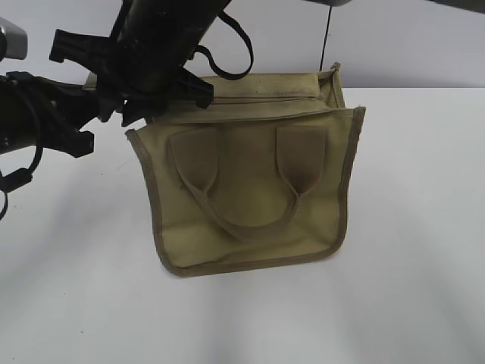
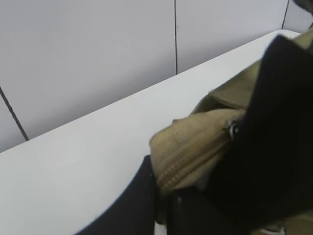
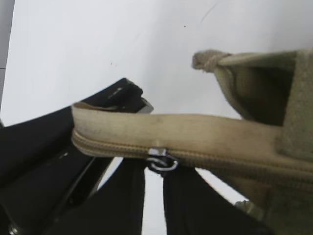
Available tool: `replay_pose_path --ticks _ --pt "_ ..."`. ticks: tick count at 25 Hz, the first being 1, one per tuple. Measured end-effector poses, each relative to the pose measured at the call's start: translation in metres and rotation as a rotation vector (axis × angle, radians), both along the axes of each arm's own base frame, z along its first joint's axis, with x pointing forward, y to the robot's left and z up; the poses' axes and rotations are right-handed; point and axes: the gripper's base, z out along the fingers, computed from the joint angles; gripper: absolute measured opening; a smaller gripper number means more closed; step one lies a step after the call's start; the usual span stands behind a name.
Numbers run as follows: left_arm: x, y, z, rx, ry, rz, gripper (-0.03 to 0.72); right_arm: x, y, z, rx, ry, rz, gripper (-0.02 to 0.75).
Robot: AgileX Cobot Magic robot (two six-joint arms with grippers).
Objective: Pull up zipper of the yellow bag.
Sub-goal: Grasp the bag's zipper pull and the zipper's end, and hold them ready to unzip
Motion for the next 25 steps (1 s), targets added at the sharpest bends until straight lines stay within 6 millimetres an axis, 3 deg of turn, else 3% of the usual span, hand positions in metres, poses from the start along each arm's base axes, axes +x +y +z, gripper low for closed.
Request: replay_pose_path --ticks 1,6,16,25 --pt "0.000 0.000 0.000 0.000 0.000 0.000 0.001 0.000 0.000 0.000 -0.005 -0.008 0.007 0.055" --pt "0.000 0.000 0.000 0.000 0.000 0.000 0.001 -0.006 0.002 0.001 -0.047 -0.043 0.057 0.055" --pt "-0.001 -0.002 0.001 0.001 -0.016 -0.024 0.001 -0.024 -0.014 0.024 -0.171 -0.055 0.226 0.055" --pt "-0.002 -0.004 0.002 0.005 -0.023 -0.038 0.001 -0.003 -0.046 0.036 0.024 0.107 0.277 0.055"
